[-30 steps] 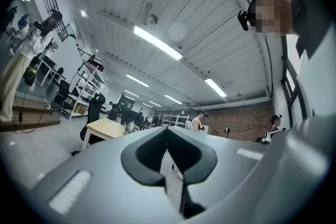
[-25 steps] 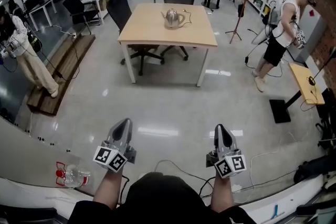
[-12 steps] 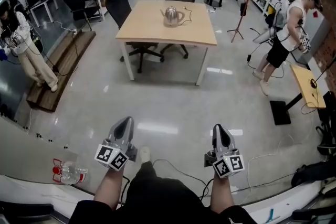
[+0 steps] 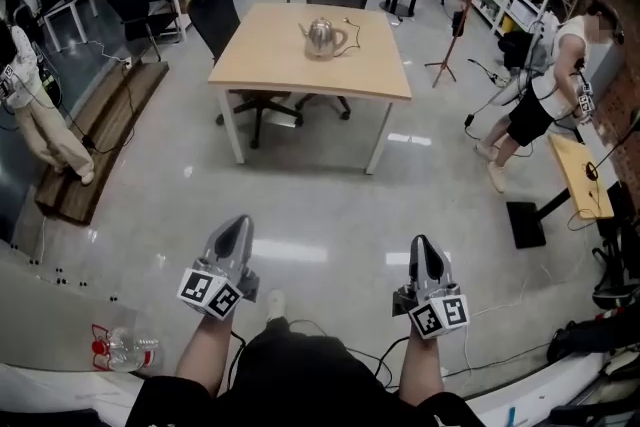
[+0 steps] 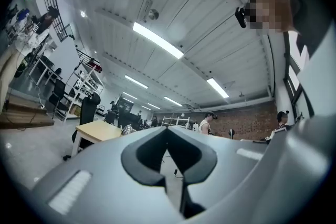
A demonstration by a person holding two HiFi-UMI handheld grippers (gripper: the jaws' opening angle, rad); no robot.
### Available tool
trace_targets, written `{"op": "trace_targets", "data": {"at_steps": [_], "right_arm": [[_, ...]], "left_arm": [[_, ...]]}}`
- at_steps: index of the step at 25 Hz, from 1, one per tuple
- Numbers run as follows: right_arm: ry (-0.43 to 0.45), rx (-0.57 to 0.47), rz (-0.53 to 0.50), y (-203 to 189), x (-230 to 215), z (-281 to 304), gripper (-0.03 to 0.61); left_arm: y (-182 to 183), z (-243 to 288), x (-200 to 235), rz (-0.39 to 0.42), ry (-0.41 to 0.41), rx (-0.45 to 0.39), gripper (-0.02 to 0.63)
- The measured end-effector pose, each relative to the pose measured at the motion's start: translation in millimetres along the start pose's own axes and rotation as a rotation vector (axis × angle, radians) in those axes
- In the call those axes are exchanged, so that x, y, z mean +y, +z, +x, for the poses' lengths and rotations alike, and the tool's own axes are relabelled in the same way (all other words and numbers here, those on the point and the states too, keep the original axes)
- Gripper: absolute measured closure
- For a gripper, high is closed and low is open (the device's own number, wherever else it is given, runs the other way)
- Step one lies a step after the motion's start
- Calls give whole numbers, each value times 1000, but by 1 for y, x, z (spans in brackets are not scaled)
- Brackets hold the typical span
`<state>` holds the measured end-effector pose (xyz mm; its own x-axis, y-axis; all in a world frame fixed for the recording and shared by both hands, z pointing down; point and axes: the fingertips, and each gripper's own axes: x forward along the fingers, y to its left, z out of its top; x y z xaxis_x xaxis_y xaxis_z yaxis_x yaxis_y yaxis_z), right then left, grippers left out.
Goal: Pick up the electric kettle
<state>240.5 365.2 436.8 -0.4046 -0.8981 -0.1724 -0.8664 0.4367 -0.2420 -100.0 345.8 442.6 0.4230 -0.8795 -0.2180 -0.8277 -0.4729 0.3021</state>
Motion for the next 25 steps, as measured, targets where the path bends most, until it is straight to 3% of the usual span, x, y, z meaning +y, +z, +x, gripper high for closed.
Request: {"op": "trace_targets", "data": {"at_steps": [14,25], "right_arm": [[-10,-3,-9,-14,9,135,575],[-13,27,10,-38,7,192,576]], "left_arm": [[24,84,102,8,-39,8,615],[23,112,152,2,-13,16,615]]}}
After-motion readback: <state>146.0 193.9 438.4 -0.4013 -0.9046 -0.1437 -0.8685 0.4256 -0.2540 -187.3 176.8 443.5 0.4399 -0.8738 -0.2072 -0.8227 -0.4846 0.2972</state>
